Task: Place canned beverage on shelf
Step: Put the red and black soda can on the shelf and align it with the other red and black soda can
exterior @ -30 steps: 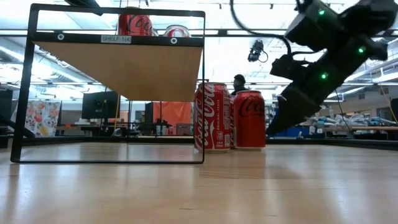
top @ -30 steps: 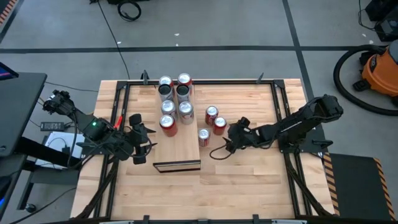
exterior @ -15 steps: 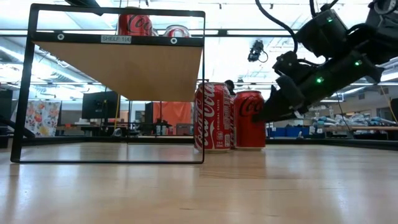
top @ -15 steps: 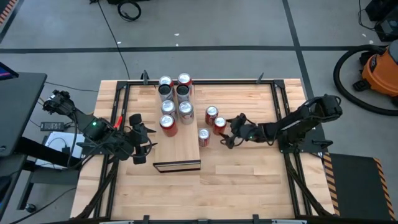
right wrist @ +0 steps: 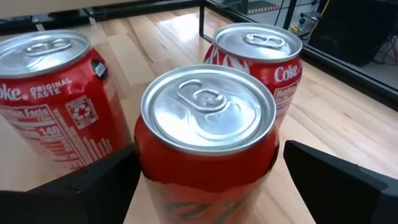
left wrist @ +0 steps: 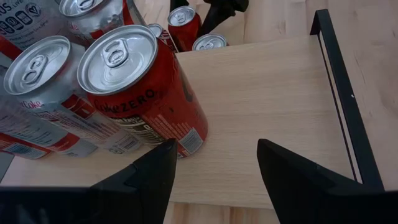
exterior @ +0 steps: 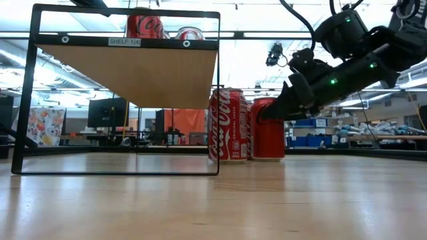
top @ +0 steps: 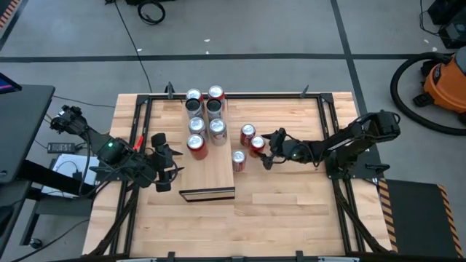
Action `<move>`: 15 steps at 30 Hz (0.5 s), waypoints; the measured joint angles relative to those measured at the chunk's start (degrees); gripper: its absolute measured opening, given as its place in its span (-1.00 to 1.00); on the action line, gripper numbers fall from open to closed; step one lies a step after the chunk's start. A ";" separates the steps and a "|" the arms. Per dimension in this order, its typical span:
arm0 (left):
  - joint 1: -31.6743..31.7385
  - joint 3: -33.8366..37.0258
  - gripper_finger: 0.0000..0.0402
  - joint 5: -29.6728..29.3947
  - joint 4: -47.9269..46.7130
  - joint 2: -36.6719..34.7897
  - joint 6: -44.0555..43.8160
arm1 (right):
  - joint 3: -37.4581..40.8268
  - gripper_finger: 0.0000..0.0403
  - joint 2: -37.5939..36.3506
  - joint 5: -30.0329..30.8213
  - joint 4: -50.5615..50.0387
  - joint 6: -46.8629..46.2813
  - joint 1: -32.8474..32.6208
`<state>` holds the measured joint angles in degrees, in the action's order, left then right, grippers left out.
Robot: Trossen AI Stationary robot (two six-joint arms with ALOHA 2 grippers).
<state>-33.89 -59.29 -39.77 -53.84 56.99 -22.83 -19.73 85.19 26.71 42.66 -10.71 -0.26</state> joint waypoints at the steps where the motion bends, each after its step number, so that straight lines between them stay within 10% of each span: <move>1: 0.00 0.00 0.16 0.00 0.00 0.00 0.00 | 0.00 0.97 0.00 -0.01 0.17 -0.09 0.04; 15: 0.01 0.00 0.16 -0.02 0.02 -0.02 0.04 | -0.92 0.96 4.03 0.32 3.14 -3.78 -1.01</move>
<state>-33.88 -59.29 -39.79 -53.82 56.97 -22.79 -20.65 89.21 27.03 45.80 -14.49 -1.28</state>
